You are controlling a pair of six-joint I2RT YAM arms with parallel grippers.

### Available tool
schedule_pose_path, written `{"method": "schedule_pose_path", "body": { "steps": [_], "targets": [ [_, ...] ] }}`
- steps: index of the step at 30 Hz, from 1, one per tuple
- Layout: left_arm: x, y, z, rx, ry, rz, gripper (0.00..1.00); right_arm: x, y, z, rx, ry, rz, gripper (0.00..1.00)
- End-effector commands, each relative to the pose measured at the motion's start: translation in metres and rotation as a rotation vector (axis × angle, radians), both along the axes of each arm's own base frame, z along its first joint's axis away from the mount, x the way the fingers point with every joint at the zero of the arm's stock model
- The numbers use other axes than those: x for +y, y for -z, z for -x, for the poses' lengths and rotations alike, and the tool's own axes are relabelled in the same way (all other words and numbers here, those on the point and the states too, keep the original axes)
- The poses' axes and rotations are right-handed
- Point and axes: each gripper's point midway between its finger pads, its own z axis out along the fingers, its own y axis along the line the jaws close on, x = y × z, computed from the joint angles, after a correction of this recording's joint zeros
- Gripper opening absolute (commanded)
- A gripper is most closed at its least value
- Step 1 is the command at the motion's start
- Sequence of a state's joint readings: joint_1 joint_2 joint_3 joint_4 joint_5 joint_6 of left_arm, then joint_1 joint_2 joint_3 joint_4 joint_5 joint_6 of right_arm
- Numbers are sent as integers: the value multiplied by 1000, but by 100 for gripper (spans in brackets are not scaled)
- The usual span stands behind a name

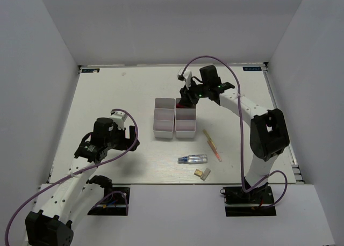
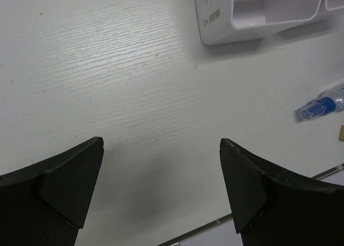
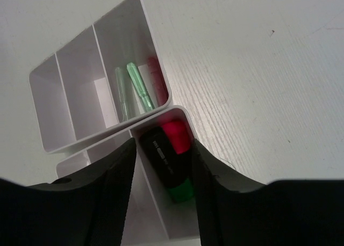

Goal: Sort the stationery into containers
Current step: Place the pen in the storage box, then pick up the stationery from the center of the board.

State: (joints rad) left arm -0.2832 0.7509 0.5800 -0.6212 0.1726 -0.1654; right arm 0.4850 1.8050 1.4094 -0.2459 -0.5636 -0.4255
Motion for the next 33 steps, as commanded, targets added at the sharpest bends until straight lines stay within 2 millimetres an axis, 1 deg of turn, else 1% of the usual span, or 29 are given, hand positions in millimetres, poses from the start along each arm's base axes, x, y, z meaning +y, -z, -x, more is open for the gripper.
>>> {"method": "schedule_pose_path", "body": {
  "steps": [1,4,5,6,8,10,11,12,13,14,15,16,17,18,19,20,21,22,23,24,25,26,27,28,29,30,31,32,33],
  "targets": [
    [0,2,1,0,6,-1,99,0,-27,5,-55,-10,-17,51],
    [0,2,1,2,6,1,99,-2,-30,6,-57,-8,-18,51],
    [0,2,1,2,5,0,99,-2,-37,6,-68,-8,-24,51],
    [0,2,2,2,6,0,99,-2,-35,7,-62,-6,-21,51],
    [-1,2,1,3,13,5,99,-3,-47,10,-79,-2,-34,47],
    [-4,2,2,5,25,18,95,-4,-55,13,-71,9,-44,35],
    [-10,0,3,3,51,41,92,-8,-72,16,-100,21,-62,30],
    [-13,2,4,14,61,50,76,-10,-75,19,-76,46,-72,15],
    [-16,-2,1,-1,74,64,62,-14,-84,21,-87,73,-75,8],
    [-24,-3,4,12,106,99,49,-21,-88,28,-67,93,-63,0],
    [-27,-2,6,26,121,111,37,-24,-97,32,-68,104,-65,0],
    [-32,-2,7,42,140,132,12,-31,-97,35,-48,128,-54,0],
    [-37,-4,9,51,161,154,5,-36,-93,40,-20,147,-35,0],
    [-43,-12,10,49,189,183,0,-56,-92,42,10,277,5,0],
    [-47,-10,11,79,198,199,0,-62,-85,47,29,289,26,0],
    [-54,-16,16,94,233,232,2,-71,-73,59,70,285,77,0],
    [-61,-25,17,93,263,261,5,-86,-67,68,96,321,134,5],
    [-65,-29,17,98,276,266,15,-99,-50,82,139,305,202,61],
    [-75,-31,25,108,330,267,21,-106,-45,90,152,301,225,70],
    [-81,-39,25,90,364,262,29,-115,-42,99,158,301,247,75],
    [-87,-45,25,79,388,255,52,-125,-13,112,198,288,304,78],
    [-102,-44,40,92,469,225,60,-132,-12,117,188,298,308,77],
    [-107,-49,40,69,512,188,66,-138,-11,122,186,304,314,71],
    [-122,-58,49,47,587,166,74,-144,-3,130,199,308,324,63],
    [-138,-47,68,68,699,85,76,-152,6,136,231,325,333,42],
    [-142,-60,63,15,729,30,78,-154,5,144,217,319,314,32],
    [-146,-61,62,-12,757,-17,78,-157,7,145,213,326,314,19],
    [-153,-46,71,36,830,-83,78,-163,13,145,220,366,305,0],
    [-162,-63,69,-16,873,-113,78,-166,17,147,243,410,294,0]
  ]
}}
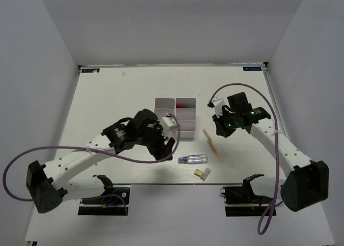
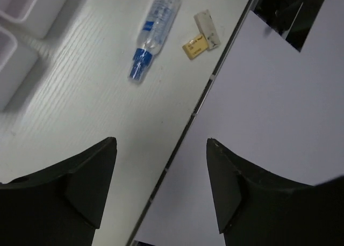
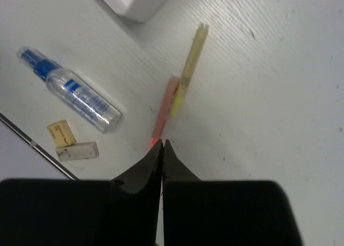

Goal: Sort the stationery into containers
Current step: Pick up the stationery from the center of the board.

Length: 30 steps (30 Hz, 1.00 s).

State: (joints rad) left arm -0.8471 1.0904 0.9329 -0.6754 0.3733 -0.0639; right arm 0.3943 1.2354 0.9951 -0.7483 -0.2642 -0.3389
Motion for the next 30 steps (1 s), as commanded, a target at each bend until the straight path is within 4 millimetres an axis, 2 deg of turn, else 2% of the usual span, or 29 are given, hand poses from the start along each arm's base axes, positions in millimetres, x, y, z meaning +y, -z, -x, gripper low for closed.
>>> {"method": "schedule_pose_path", "body": {
  "steps": [1,2,3,4,5,6,8,9,10,11,12,14,15,18,19,21,23,24,26,30],
  "targets": [
    [-3,-4,-1,-133,128,-158,77,-17,-20,-5,-113,109,-24,0],
    [-8,12,-2,-103,148,-225,71,-21,-13,-4,-103,153,-39,13],
    [-1,17,0,-77,148,-276,66,-23,-16,-3,-116,163,-52,43],
    [-10,8,-7,-91,155,-275,59,-23,-18,-3,-120,164,-63,66],
    [-12,15,-9,-71,161,-307,52,-22,-14,4,-98,130,-68,75],
    [-14,16,-10,-67,166,-320,39,-20,-11,9,-74,115,-75,76],
    [-12,24,-8,-81,186,-363,35,-16,-10,15,-60,67,-103,65],
    [-12,33,-7,-86,200,-378,43,-18,-6,16,-60,70,-106,51],
    [-17,34,-8,-105,210,-372,55,-18,-3,16,-68,66,-114,48],
    [-23,35,-11,-145,214,-369,65,-12,-11,16,-97,49,-159,48],
    [-24,42,-10,-153,225,-381,70,-13,-6,17,-99,52,-166,48],
    [-37,45,-12,-204,258,-376,76,-13,-13,17,-131,56,-185,55],
    [-43,45,-11,-212,269,-372,76,-16,-16,14,-160,68,-188,61],
    [-60,41,-13,-224,300,-337,76,-25,-24,13,-218,96,-175,68],
    [-65,47,-11,-213,323,-332,76,-27,-23,12,-215,104,-176,72],
    [-78,42,-11,-215,343,-299,76,-28,-21,13,-218,102,-174,72],
    [-86,51,-11,-201,362,-306,76,-30,-22,11,-230,106,-166,72],
    [-95,46,-14,-206,363,-275,76,-32,-23,10,-237,114,-163,72],
    [-99,58,-16,-191,370,-291,76,-35,-22,10,-244,122,-156,72],
    [-109,67,-18,-187,376,-278,76,-34,-17,12,-231,117,-156,73]
  ]
}}
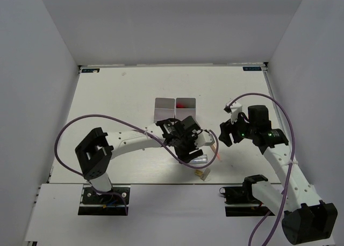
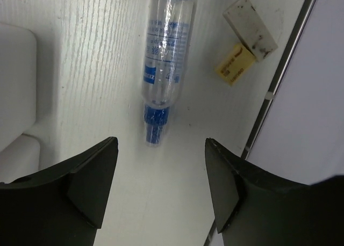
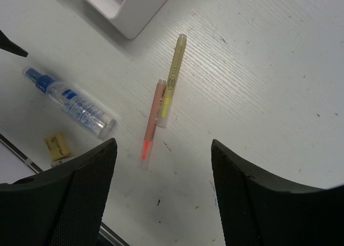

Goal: Sort the stationery into containers
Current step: Pick up the stationery from the center of the board.

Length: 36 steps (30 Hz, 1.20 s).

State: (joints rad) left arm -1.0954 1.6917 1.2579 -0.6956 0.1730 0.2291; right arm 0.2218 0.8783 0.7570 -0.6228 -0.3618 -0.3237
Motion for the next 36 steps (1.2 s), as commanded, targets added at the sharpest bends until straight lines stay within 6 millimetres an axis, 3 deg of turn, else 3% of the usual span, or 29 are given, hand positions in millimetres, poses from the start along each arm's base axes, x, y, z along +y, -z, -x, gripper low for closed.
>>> {"method": "schedule_pose_path", "body": {
  "steps": [1,14,24,36],
  "targets": [
    [-22,-14,-3,-14,29,88,76,-2,-1,-3,-30,-4,3,73],
    [-49,3,-1,-8,12,145,76,-2,0,-3,-29,-8,5,76],
    [-77,23,0,-4,22,138,75,-17,-2,-13,-65,82,53,76],
    [-79,56,-6,-101,22,51,67,-14,1,-9,-48,70,44,76]
  ]
}}
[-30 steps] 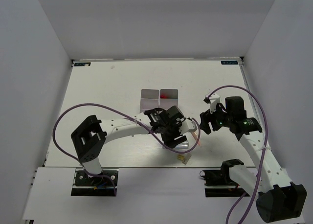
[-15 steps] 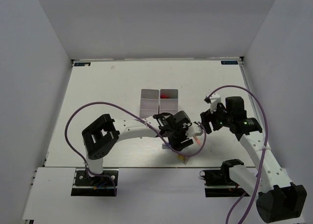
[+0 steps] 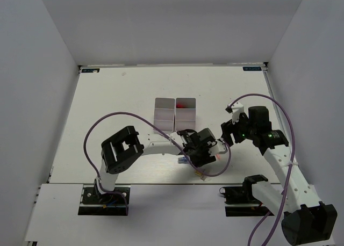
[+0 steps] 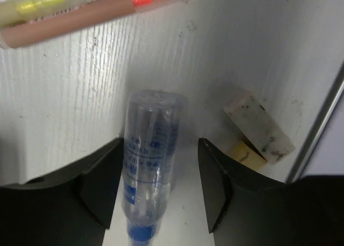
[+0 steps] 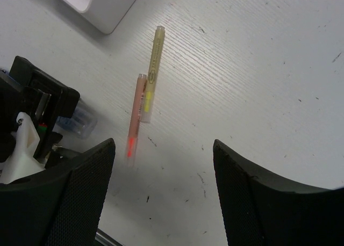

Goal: Sort the stationery into containers
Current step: Pick up the stationery from the center of the board.

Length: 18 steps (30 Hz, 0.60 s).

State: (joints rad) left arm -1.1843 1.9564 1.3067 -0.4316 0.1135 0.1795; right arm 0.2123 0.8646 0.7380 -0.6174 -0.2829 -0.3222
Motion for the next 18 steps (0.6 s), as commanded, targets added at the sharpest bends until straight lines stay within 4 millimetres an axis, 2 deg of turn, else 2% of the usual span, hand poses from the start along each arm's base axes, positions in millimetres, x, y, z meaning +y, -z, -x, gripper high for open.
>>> {"method": "schedule_pose_path", "body": {
  "steps": [1,4,5,6,8,10,14,16,17,18],
  "targets": [
    [-10,-8,-7,-67,2,16,66,0,-6,-5,-37,3,-10,76],
    [-10,-4,-5,-60,2,10,56,0,-7,-6,-42,5,-10,76],
    [-10,-3,-6,-61,3,8,50,0,-6,-6,-40,4,-11,76],
    [-9,-2,-6,-59,0,4,37,0,-6,-6,-39,3,-10,76],
    [-9,-3,-6,-59,-1,1,32,-1,-7,-6,-41,13,-8,76],
    [-10,-7,-3,-51,-5,11,19,-3,-6,-8,-42,25,-1,76],
    [-10,-23,-2,-83,-15,31,11,-10,-5,-11,-52,58,19,72],
    [-7,-33,-2,-93,-21,39,6,-11,-5,-12,-52,67,20,64],
    [-6,-41,0,-90,-47,53,5,-12,-4,-12,-49,72,21,55],
    [-3,-44,-1,-105,-34,54,5,-11,-4,-12,-50,72,19,41]
  ]
}}
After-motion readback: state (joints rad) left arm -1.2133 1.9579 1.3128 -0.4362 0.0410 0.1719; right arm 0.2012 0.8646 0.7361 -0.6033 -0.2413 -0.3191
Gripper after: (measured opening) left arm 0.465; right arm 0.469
